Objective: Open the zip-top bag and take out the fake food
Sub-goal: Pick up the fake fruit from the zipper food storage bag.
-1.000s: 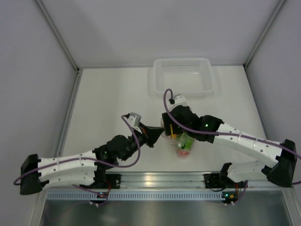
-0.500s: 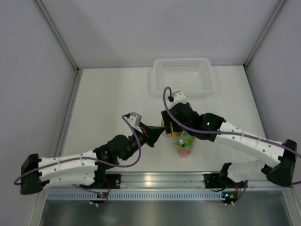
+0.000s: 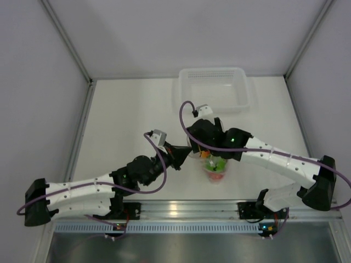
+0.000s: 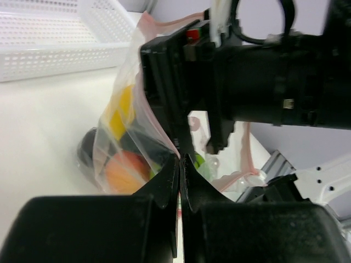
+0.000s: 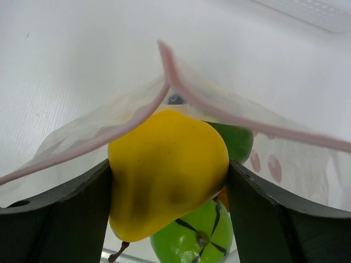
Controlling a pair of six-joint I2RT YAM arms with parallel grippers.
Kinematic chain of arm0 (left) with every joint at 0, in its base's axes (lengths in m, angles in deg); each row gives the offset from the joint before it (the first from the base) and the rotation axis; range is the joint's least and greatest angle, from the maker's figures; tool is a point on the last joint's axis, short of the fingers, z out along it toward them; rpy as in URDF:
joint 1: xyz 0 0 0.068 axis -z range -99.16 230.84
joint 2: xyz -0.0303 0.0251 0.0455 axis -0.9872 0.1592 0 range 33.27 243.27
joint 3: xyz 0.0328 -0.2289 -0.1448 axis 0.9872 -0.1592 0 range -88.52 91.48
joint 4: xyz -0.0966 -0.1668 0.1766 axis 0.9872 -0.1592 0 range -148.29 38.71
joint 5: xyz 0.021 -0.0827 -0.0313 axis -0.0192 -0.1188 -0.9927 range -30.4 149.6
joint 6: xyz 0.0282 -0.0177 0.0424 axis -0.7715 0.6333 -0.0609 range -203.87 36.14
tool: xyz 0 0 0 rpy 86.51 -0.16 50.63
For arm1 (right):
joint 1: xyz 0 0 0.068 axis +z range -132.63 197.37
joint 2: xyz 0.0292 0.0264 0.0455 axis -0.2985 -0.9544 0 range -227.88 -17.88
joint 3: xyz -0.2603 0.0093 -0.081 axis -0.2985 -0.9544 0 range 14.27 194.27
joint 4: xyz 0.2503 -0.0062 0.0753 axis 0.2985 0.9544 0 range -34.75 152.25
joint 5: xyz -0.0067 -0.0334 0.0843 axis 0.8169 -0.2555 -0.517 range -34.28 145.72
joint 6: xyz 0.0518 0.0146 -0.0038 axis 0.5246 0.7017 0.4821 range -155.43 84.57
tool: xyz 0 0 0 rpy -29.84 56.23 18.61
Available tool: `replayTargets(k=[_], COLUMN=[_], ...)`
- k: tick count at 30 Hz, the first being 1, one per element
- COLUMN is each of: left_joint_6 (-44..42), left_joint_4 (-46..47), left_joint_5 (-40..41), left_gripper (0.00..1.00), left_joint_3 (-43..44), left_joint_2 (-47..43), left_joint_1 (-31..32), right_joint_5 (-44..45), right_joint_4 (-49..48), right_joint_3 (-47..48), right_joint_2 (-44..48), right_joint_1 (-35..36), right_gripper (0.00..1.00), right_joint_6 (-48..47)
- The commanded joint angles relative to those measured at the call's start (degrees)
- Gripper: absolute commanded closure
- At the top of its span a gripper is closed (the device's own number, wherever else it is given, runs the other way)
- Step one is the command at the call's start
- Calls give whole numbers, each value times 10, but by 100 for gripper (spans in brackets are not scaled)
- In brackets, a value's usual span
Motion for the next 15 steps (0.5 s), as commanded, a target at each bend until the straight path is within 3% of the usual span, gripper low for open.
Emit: replayTargets(k=[1,10,15], left_joint_6=[5,18,20], left_joint_4=[66,65,67], left_joint_5=[-44,21,-1], left_gripper=[100,100,100], left_joint_3=[22,5,14], left_joint_2=[-6,-11,15], left_joint_1=[8,8,8], right_joint_5=[66,53,22], right_joint_4=[0,-15,-23], right_joint_3=[27,16,10], right_joint_2=[-15,45,69], right_joint_1=[16,17,22], right_gripper=[87,89,89], right_joint_6=[23,31,21])
